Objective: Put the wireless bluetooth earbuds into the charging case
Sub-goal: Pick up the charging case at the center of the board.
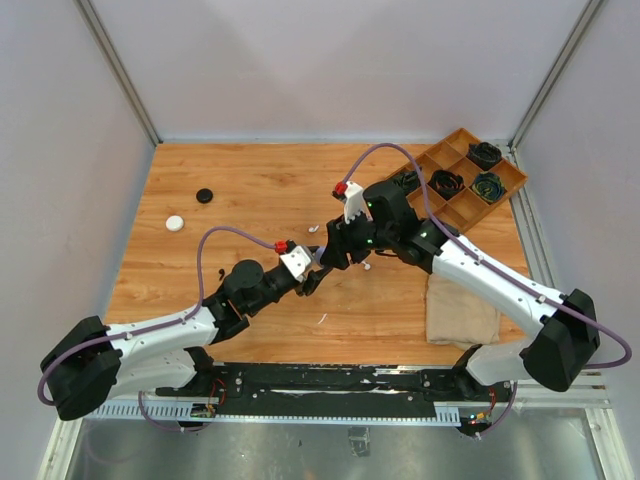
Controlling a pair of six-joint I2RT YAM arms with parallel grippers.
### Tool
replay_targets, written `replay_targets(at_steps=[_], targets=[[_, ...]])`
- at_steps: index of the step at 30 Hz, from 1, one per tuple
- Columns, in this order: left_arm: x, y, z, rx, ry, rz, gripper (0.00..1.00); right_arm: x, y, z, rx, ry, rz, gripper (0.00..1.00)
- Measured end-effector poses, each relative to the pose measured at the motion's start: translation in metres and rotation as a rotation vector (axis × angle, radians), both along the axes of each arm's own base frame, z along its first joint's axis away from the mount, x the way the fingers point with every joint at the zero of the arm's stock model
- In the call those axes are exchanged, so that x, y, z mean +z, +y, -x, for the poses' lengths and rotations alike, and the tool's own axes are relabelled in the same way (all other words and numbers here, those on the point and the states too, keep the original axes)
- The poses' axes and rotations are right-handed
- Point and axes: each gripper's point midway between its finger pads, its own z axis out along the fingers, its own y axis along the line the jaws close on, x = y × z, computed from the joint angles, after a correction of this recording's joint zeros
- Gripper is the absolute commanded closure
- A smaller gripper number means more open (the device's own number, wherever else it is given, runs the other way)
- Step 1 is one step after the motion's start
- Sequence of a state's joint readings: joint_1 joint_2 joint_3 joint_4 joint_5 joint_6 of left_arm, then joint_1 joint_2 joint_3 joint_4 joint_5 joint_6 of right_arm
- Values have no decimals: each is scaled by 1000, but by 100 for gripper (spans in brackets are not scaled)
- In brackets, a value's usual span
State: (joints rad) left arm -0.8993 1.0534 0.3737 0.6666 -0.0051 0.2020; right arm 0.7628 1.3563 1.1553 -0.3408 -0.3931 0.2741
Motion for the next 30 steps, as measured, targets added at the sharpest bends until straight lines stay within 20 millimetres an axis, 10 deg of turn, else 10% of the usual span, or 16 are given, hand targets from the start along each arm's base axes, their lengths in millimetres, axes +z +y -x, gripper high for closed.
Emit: replay_targets(at_steps=[19,30], targets=[[-4,1,3,-8,-4,8,43,-9,5,1,2,21,21,92],[1,8,12,-12,8,69,28,-3,2,5,62,-23,53,99]])
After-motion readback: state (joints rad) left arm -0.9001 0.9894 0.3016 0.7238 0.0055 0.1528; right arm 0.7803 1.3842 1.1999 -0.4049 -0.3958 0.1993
